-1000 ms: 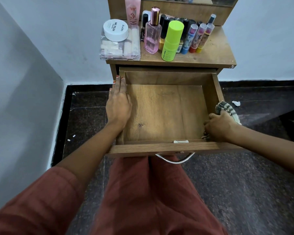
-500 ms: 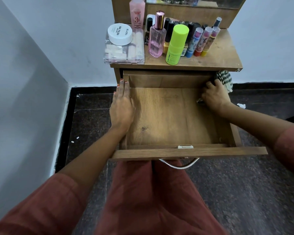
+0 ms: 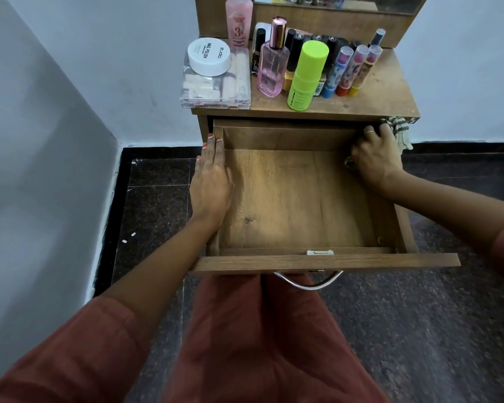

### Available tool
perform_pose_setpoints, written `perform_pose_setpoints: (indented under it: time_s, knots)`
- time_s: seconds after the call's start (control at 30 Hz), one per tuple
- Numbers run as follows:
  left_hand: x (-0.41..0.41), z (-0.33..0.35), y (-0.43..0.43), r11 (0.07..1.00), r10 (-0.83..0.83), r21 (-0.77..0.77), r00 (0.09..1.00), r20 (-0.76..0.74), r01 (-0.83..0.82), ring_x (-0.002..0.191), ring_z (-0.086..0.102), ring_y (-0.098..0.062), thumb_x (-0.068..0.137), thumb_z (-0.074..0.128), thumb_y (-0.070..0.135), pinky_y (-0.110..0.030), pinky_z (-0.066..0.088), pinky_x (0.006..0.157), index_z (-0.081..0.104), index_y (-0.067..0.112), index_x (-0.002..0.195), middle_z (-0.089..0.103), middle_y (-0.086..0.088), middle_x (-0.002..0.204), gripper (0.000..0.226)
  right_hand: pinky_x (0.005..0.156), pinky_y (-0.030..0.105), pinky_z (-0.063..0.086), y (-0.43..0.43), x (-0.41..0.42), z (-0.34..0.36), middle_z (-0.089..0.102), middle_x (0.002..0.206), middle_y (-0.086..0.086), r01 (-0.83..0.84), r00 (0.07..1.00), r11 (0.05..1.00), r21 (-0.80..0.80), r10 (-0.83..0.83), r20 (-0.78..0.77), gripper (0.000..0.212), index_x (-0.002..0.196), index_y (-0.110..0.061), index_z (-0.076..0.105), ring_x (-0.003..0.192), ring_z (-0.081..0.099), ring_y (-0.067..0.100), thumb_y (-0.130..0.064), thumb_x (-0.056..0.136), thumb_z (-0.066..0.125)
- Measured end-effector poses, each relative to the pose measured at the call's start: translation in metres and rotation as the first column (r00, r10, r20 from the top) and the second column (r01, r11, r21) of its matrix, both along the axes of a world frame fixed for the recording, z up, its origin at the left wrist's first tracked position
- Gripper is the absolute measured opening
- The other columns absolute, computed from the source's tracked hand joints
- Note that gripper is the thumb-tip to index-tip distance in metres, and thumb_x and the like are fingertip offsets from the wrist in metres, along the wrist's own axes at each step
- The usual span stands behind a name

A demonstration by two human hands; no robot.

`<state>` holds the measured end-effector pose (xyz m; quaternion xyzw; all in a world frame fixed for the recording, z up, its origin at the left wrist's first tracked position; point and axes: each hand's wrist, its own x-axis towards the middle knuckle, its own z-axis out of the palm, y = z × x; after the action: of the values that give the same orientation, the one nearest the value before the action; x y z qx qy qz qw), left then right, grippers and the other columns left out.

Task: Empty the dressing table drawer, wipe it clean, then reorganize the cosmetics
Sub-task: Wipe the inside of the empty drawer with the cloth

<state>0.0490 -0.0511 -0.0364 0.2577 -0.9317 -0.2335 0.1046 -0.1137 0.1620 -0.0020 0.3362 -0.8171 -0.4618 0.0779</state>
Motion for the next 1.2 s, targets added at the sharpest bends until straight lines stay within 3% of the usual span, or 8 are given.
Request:
perform_pose_setpoints:
  time_s: [0.17,0.3,0.43,0.53,0.63,0.73,0.97,1.2]
  knots:
    - [0.000,-0.001,0.000,1.000,0.000,0.002,1.000,0.000,0.000,0.144,0.014,-0.023,0.097,0.032,0.008,-0.035,0.017,0.119,0.017,0.008,0.146,0.011,-0.009,0.156,0.051,0.092,0.028,0.036,0.000,-0.005,-0.005,0.059,0.120,-0.002,-0.021,0.999,1.000,-0.002,0.021,0.029,0.032,0.121,-0.019,0.055,0.117,0.046,0.019,-0.026,0.095,0.037]
    - [0.000,-0.001,0.000,1.000,0.002,-0.008,1.000,0.006,-0.002,0.144,0.014,-0.021,0.097,0.030,0.009,-0.031,0.012,0.119,0.016,0.008,0.146,0.010,-0.009,0.156,0.051,0.092,0.026,0.037,-0.002,-0.003,-0.023,0.060,0.119,-0.002,-0.026,0.988,1.000,-0.015,0.028,0.151,0.032,0.118,-0.019,0.058,0.114,0.050,0.018,-0.025,0.096,0.034]
    - [-0.001,-0.001,0.000,1.000,-0.003,-0.021,1.000,0.005,0.003,0.144,0.014,-0.021,0.097,0.030,0.008,-0.031,0.010,0.120,0.015,0.007,0.146,0.010,-0.009,0.156,0.051,0.095,0.029,0.035,0.000,0.000,-0.023,0.057,0.123,0.008,-0.001,0.990,1.000,0.009,0.000,0.142,0.031,0.119,-0.009,0.057,0.117,0.048,0.025,-0.017,0.097,0.037]
    - [-0.001,-0.001,0.000,1.000,0.001,-0.023,1.000,0.007,-0.001,0.144,0.014,-0.021,0.097,0.031,0.009,-0.031,0.011,0.120,0.016,0.007,0.146,0.011,-0.009,0.156,0.051,0.098,0.031,0.035,0.002,0.000,-0.016,0.055,0.125,0.002,-0.012,0.994,1.000,-0.022,0.014,0.106,0.032,0.123,-0.017,0.053,0.119,0.046,0.022,-0.023,0.096,0.037]
    - [0.000,-0.001,0.000,1.000,0.009,-0.020,1.000,0.002,-0.009,0.144,0.014,-0.021,0.097,0.030,0.009,-0.032,0.012,0.120,0.016,0.008,0.146,0.011,-0.009,0.156,0.050,0.098,0.032,0.036,0.006,-0.005,-0.008,0.054,0.126,0.003,-0.008,0.999,0.994,-0.105,0.013,0.041,0.033,0.125,-0.017,0.050,0.119,0.045,0.023,-0.024,0.094,0.040]
    - [0.000,0.000,0.001,1.000,0.005,-0.018,1.000,-0.002,-0.005,0.144,0.014,-0.021,0.097,0.030,0.008,-0.032,0.012,0.120,0.017,0.007,0.145,0.012,-0.009,0.156,0.050,0.095,0.032,0.038,0.007,-0.008,-0.006,0.057,0.122,0.003,-0.040,0.999,0.995,-0.090,0.039,-0.005,0.032,0.123,-0.016,0.053,0.117,0.048,0.024,-0.021,0.094,0.040]
    - [0.000,-0.002,0.000,0.999,0.001,-0.034,1.000,0.004,-0.001,0.144,0.014,-0.021,0.097,0.032,0.009,-0.032,0.012,0.120,0.017,0.007,0.145,0.012,-0.009,0.156,0.051,0.094,0.026,0.038,0.000,-0.003,-0.021,0.058,0.121,0.000,-0.066,0.992,0.998,-0.020,0.068,0.110,0.032,0.120,-0.016,0.055,0.115,0.050,0.019,-0.020,0.096,0.034]
    - [-0.001,0.000,0.001,1.000,0.005,-0.026,1.000,0.005,-0.005,0.144,0.017,-0.023,0.096,0.032,0.008,-0.032,0.015,0.119,0.019,0.007,0.145,0.013,-0.010,0.156,0.050,0.097,0.027,0.036,-0.006,-0.002,-0.014,0.057,0.125,-0.001,-0.050,0.991,0.999,0.016,0.047,0.125,0.032,0.123,-0.017,0.054,0.121,0.045,0.020,-0.025,0.097,0.037]
